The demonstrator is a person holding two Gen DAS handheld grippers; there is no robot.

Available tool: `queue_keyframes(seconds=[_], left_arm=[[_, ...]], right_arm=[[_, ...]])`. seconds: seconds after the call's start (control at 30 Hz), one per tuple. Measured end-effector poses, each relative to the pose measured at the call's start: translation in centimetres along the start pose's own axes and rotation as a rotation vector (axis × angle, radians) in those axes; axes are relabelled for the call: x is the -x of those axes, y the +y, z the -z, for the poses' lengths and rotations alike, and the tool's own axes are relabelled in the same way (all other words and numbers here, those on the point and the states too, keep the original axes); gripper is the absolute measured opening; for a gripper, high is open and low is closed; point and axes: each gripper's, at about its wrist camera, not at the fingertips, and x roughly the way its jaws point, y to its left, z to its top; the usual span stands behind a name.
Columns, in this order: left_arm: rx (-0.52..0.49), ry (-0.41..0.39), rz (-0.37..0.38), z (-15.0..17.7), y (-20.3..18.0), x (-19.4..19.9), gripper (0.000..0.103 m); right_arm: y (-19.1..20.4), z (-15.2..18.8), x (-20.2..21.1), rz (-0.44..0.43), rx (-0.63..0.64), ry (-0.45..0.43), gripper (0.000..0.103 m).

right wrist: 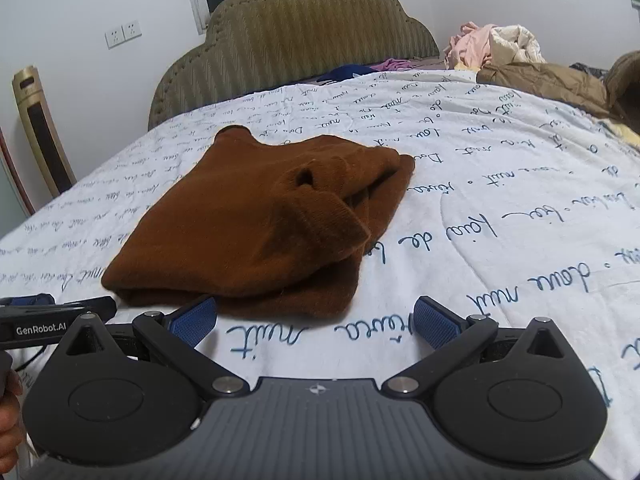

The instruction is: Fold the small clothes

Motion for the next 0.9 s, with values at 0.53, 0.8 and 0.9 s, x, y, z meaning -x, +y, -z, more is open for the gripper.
queue_keyframes(seconds=[0.53, 0.8, 0.9], left_arm=[[0.005, 0.055, 0.044, 0.4, -0.6, 1.0, 0.097], [-0.016, 0.065, 0.046, 0.5, -1.0, 1.1, 0.097], [-0.016, 0.068, 0.050, 0.5, -1.0, 1.1, 0.097]], right_arm=[[1.8, 0.1, 2.1, 0.036, -0.010, 0.043, 0.103], [2.1, 0.2, 2.5, 0.047, 0.018, 0.030, 0.103], [2.0, 0.0, 2.6, 0.047, 0.018, 0.026, 0.103]])
